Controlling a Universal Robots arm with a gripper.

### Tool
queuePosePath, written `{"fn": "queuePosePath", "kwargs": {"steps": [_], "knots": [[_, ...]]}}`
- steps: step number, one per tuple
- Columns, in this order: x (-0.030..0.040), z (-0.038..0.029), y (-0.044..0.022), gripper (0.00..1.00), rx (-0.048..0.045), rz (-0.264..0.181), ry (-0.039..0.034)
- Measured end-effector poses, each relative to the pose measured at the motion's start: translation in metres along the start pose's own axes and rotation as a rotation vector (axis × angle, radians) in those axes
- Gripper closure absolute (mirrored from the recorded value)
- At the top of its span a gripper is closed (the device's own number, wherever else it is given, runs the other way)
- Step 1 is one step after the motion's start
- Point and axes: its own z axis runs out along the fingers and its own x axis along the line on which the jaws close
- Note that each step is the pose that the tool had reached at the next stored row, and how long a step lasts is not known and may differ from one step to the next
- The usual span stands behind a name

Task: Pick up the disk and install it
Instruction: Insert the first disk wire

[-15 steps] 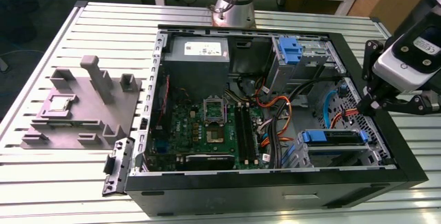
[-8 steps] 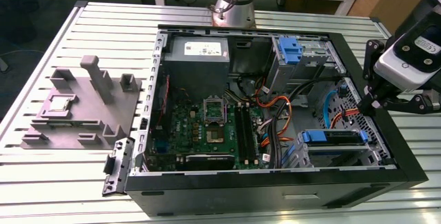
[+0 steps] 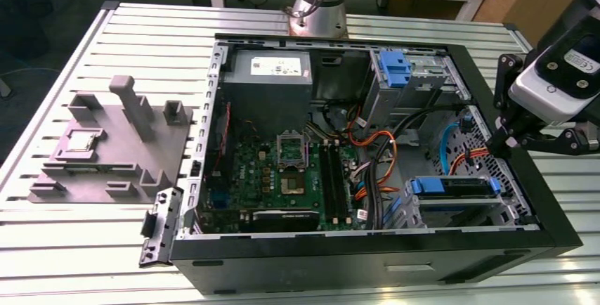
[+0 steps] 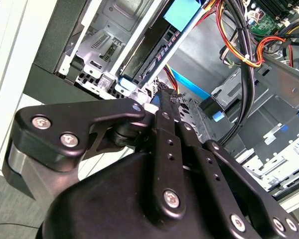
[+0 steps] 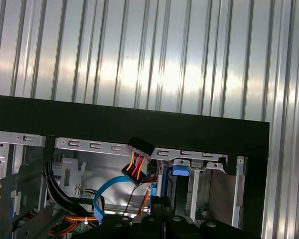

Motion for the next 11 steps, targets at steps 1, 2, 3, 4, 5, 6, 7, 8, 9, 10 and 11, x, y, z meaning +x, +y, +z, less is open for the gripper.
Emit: {"fn": "queuePosePath", "kwargs": {"steps": [1, 2, 3, 4, 5, 6, 7, 8, 9, 10, 11], "knots": [[0.0000, 0.0000, 0.0000, 0.90, 0.0000, -0.001, -0.0001], [-0.0001, 0.0000, 0.0000, 0.90, 0.0001, -0.007, -0.0007], [-0.0002, 0.0000, 0.0000, 0.90, 0.0003, -0.018, -0.0014], [-0.0002, 0.0000, 0.0000, 0.90, 0.0005, -0.033, -0.0017], [-0.0002, 0.0002, -0.0001, 0.90, 0.0007, -0.052, -0.0016], [-0.0002, 0.0007, -0.0001, 0.90, 0.0008, -0.070, -0.0011], [-0.0002, 0.0012, -0.0001, 0.90, 0.0009, -0.088, -0.0007], [-0.0002, 0.0014, 0.0000, 0.90, -0.0003, -0.103, -0.0008], [-0.0002, 0.0015, 0.0000, 0.90, -0.0034, -0.114, -0.0011], [-0.0002, 0.0017, 0.0001, 0.90, -0.0067, -0.119, -0.0015], [-0.0002, 0.0019, 0.0003, 0.90, -0.0097, -0.121, -0.0018]]}}
